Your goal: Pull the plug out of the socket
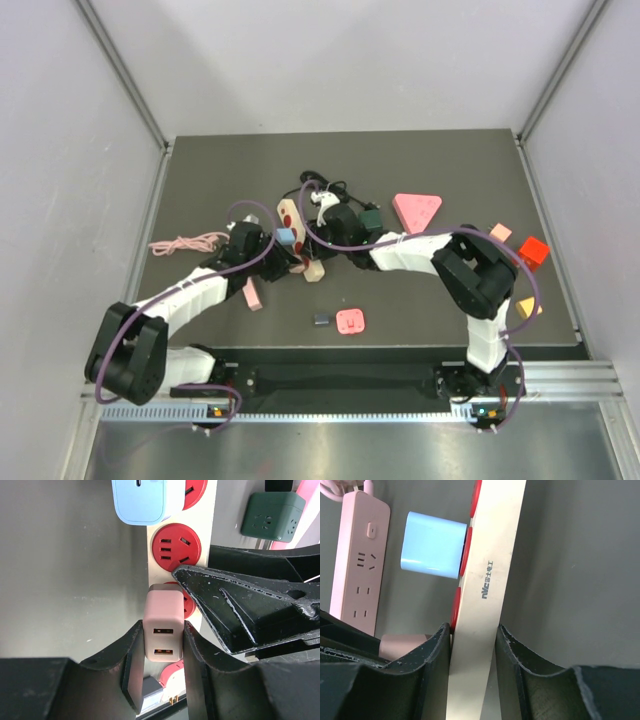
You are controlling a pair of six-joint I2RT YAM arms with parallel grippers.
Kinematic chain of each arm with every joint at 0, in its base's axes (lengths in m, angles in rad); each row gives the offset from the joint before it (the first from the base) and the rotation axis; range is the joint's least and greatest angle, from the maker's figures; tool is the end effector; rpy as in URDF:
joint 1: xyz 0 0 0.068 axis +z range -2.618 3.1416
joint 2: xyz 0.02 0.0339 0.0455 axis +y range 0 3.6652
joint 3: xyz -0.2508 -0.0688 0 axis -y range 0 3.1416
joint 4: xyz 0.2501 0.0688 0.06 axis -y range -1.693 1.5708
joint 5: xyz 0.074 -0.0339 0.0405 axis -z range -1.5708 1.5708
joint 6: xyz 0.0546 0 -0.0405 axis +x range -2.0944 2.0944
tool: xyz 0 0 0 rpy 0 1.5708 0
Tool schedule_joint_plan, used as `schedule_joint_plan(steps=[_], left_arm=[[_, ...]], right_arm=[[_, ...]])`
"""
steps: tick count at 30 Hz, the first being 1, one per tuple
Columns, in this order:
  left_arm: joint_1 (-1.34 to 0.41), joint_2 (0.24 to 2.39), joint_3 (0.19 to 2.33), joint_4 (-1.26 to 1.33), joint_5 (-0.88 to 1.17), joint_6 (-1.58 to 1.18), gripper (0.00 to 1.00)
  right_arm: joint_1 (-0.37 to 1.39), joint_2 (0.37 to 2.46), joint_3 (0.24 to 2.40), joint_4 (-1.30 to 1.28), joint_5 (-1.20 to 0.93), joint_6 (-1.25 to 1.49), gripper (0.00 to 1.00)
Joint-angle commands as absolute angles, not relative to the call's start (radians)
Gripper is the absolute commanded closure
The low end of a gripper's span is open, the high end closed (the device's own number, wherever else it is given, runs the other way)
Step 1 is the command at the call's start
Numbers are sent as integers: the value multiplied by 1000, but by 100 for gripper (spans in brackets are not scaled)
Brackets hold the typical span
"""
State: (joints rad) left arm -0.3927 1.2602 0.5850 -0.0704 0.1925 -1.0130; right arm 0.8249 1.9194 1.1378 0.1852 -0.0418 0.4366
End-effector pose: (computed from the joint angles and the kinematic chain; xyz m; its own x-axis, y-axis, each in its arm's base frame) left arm 0.2453 -0.1129 0.1562 -0.7606 -0.5863 -0.2788 -0.2642 0.6718 -0.6920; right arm 0.2914 0.3187 0.1434 -0.6656 -0.0979 -0.7398 -0.5251 0.7659 0.3711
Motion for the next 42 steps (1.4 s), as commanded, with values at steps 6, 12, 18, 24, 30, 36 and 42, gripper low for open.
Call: schedule_joint_plan(steps=[6, 12, 18, 24, 30, 36, 42], left_arm=[[-347, 1141, 646, -101, 203, -983, 100], [-321, 1120, 591, -95, 201, -965, 100], [-311, 1085, 557, -97, 219, -963, 100], [-311, 1063, 653, -267, 252, -822, 100], [-334, 1031, 675, -426, 328, -750, 100], [-446, 919, 551, -453, 318, -840, 100], [-555, 813, 410, -416, 298, -980, 100]], right_arm=[[781, 1982, 1135, 40, 235, 281, 100], [749, 1990, 1126, 49, 186, 304, 100], [729, 1980, 1109, 63, 175, 308, 100], [729, 1974, 1104, 67, 144, 307, 100], [730, 1980, 1115, 68, 114, 304, 100], [730, 1982, 1124, 66, 91, 304, 100], [730, 1991, 1131, 66, 72, 304, 100]])
